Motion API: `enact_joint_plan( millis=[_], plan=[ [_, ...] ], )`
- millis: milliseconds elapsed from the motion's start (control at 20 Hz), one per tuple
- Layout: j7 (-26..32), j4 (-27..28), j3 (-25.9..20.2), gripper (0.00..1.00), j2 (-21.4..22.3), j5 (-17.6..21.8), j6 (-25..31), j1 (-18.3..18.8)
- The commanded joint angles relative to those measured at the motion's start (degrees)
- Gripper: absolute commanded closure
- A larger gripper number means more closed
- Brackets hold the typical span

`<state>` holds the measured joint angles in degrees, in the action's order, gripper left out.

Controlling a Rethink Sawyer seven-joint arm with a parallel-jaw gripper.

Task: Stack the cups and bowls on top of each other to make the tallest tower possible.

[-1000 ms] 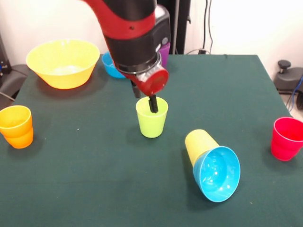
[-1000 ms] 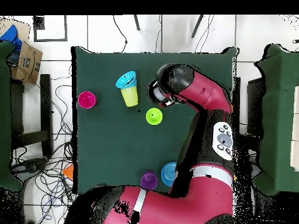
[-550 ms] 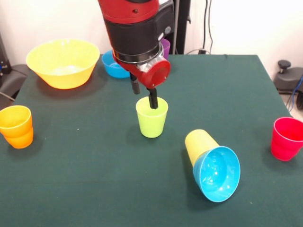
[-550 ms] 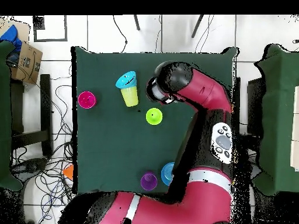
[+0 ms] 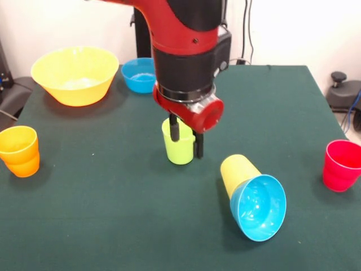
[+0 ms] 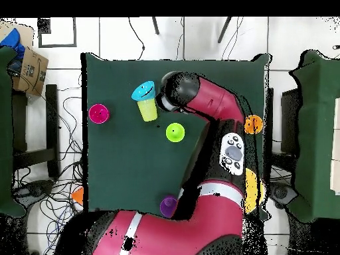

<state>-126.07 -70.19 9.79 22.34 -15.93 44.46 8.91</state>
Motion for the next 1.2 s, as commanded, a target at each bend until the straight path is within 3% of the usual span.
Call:
enact_joint_plan(
  millis=[50, 400, 1200],
  plan=[
    [-11.9, 3.4, -2.8, 0.0, -5.8, -1.4, -2.9, -1.9],
    [-13.3, 5.5, -1.9, 0.0, -7.7, -2.6, -4.9, -3.1],
    [-15.7, 9.5, 0.1, 0.0, -8.7, -7.1, -0.2, -5.3]
  ],
)
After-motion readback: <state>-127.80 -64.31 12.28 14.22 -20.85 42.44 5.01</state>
